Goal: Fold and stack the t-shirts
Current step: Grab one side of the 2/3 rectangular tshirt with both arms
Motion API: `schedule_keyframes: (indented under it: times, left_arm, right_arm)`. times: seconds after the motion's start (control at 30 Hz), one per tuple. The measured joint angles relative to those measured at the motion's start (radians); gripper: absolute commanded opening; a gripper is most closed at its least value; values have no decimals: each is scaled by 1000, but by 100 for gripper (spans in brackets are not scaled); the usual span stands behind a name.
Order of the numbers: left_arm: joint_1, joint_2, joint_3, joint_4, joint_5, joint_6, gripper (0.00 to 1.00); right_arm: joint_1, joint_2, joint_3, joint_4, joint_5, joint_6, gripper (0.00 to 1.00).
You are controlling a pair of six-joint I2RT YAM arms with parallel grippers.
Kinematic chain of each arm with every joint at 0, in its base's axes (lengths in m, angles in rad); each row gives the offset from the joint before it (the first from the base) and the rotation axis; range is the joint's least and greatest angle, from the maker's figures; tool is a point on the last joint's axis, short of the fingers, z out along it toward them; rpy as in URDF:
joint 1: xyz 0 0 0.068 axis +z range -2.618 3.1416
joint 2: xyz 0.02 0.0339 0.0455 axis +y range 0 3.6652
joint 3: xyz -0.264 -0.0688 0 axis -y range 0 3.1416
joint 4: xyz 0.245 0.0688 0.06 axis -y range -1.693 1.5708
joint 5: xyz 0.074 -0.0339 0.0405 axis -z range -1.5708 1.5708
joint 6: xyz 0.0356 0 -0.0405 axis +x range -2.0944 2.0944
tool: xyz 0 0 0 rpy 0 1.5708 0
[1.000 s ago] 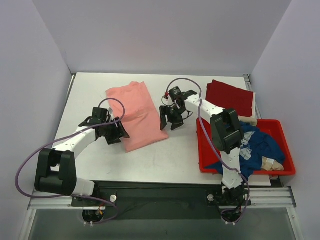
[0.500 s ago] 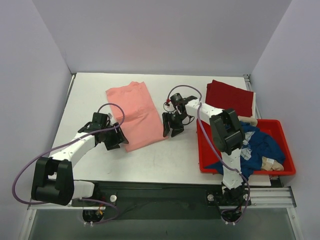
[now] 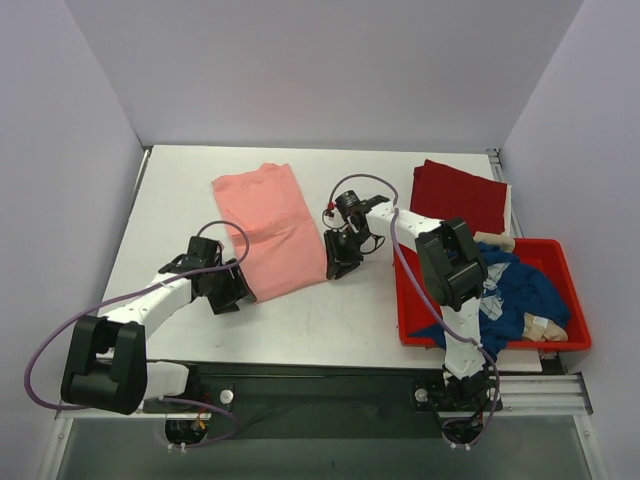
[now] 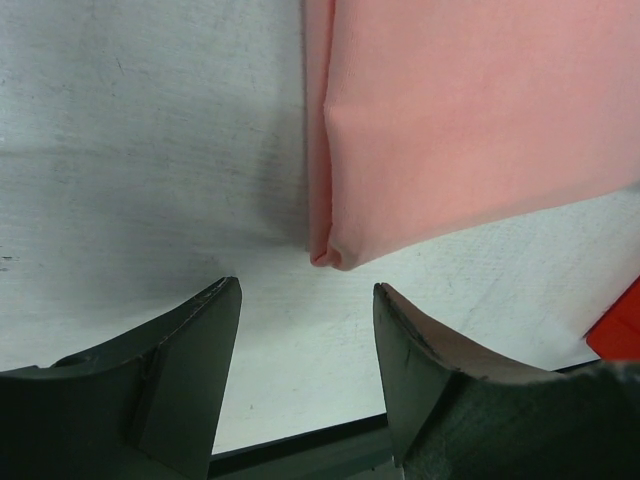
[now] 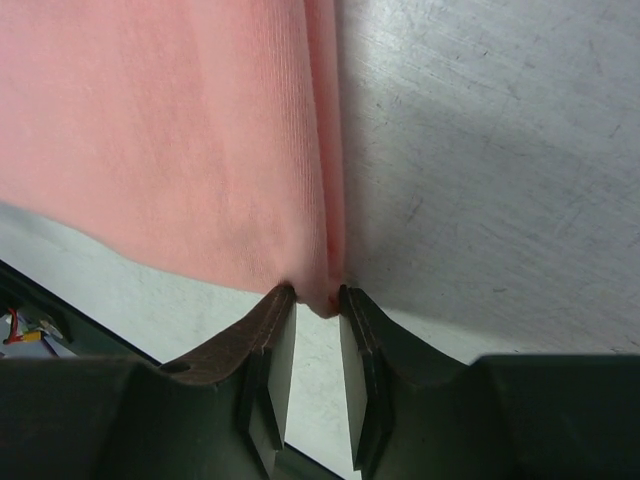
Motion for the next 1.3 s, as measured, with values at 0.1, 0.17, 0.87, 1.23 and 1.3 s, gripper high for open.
schedule_keyframes:
  times: [0.1,0.17,0.87,1.23,1.3]
  left_arm:
    - [-1,0,-13,9,0,-13,65]
    - [-1,3,-18,14,0,-19,64]
    - [-2,89,4,79,-11,-52,23]
    - [-15,118,6,116,14,-47,0]
    - [-23,116,11,108,6,-35,0]
  right_arm:
    - [6,0,0,0,-2,0,24]
    - [6,0,0,0,-3,0,24]
    - [19,0,-3,1,-5,2,19]
    - [18,0,-13,10,-5,16,2]
    - [18,-3,-27,16,-6,21,0]
